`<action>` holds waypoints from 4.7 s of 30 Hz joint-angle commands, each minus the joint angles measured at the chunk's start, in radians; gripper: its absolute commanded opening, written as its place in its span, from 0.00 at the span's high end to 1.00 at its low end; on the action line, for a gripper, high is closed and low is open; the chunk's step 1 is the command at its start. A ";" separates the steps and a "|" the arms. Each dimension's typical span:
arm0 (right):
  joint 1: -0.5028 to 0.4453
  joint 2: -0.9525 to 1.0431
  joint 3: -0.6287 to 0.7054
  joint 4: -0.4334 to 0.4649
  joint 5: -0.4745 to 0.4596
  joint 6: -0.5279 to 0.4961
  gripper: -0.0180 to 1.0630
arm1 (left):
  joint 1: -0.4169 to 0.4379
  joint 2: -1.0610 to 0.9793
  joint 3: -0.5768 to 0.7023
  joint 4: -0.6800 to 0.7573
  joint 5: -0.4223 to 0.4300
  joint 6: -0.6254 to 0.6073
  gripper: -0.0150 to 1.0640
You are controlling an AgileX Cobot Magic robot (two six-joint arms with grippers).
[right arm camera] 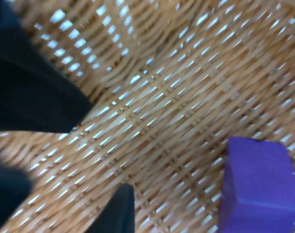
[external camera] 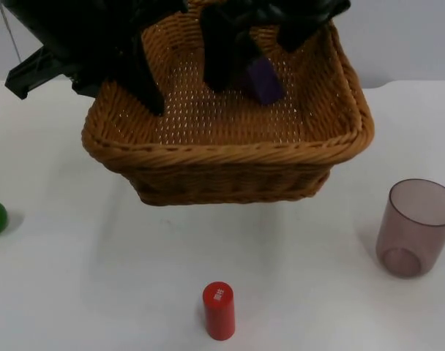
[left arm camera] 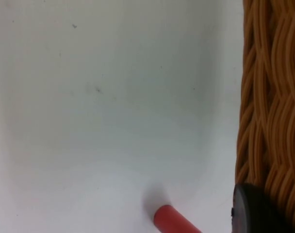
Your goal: Pick up the basket with the left hand and place the triangular block into the basket with the right hand.
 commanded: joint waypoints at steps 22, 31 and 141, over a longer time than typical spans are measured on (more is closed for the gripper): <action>-0.150 -0.418 -0.001 -0.028 -0.127 0.089 0.02 | -0.005 -0.013 -0.003 -0.029 -0.018 0.004 0.99; -0.408 -0.601 0.272 -0.026 -0.268 0.100 0.02 | -0.005 -0.013 -0.003 -0.029 -0.026 0.006 0.99; -0.740 -1.031 0.648 -0.023 -0.259 0.043 0.02 | 0.065 0.528 -0.208 -0.248 -0.193 0.385 0.01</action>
